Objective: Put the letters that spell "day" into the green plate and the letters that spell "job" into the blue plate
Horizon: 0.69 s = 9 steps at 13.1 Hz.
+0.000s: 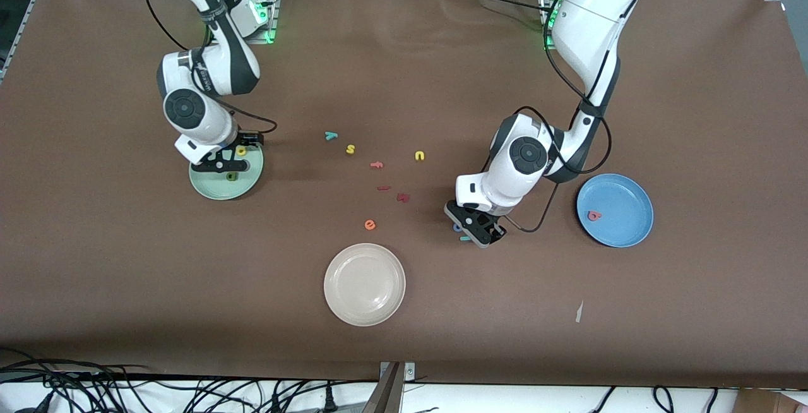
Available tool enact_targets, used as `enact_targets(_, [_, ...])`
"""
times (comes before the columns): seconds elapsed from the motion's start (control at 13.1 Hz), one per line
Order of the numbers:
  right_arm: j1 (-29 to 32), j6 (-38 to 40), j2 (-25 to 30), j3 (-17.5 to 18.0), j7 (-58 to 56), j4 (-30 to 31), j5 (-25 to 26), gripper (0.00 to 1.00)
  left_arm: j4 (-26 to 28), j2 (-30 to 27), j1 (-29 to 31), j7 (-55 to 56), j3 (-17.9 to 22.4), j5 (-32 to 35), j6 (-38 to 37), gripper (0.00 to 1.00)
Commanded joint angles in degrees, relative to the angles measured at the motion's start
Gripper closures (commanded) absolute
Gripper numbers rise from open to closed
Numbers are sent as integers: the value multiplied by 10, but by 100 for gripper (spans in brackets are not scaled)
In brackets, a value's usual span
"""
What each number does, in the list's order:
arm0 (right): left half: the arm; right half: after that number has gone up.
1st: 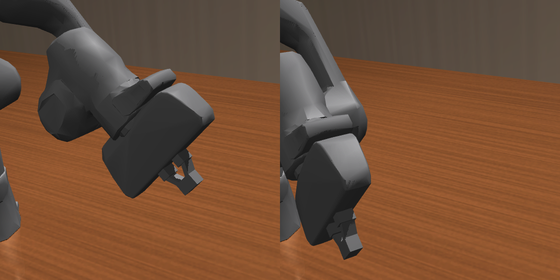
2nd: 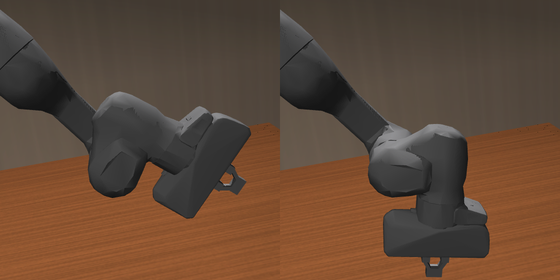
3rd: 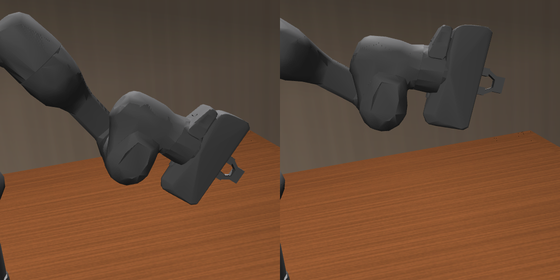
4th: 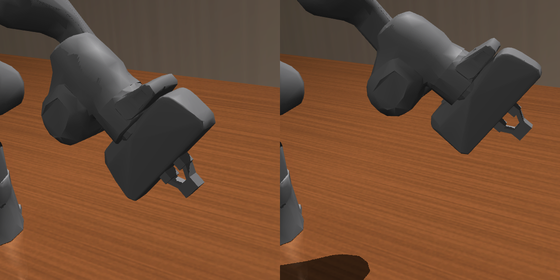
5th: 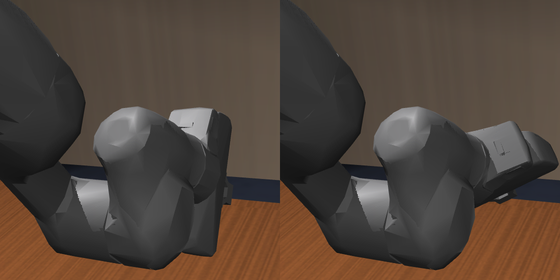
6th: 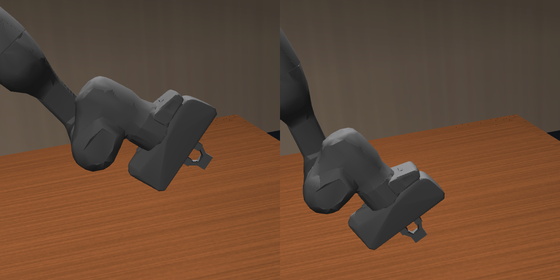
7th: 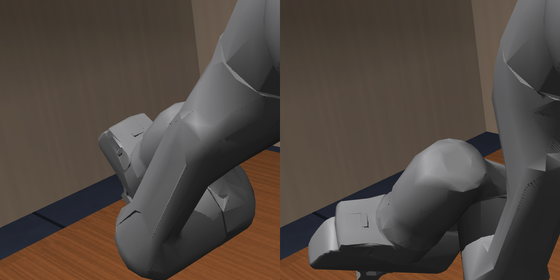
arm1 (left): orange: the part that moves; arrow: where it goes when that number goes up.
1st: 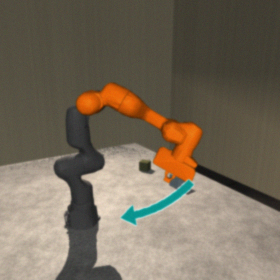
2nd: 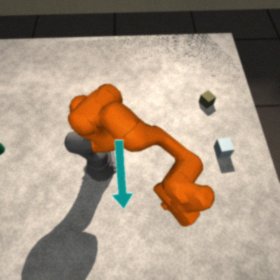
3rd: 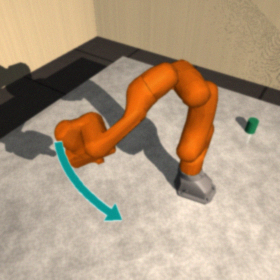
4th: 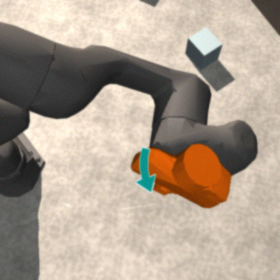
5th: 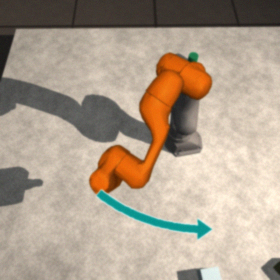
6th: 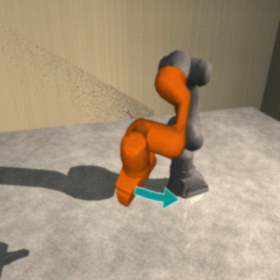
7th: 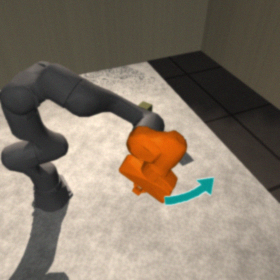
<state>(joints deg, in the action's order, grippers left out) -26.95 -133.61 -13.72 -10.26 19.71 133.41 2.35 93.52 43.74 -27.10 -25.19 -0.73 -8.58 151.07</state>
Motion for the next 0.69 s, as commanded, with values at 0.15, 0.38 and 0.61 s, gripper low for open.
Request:
enact_targets(0.15, [-4,-33,13,107,282,5,-3,13,-34,28,-5,-12,17,6,9,33])
enact_targets(0.38, [-9,-109,-12,153,473,4,-2,15,-34,35,-5,-12,20,7,21,35])
enact_targets(0.61, [-47,-191,-51,160,643,4,-2,20,-34,45,-7,-11,20,7,26,35])
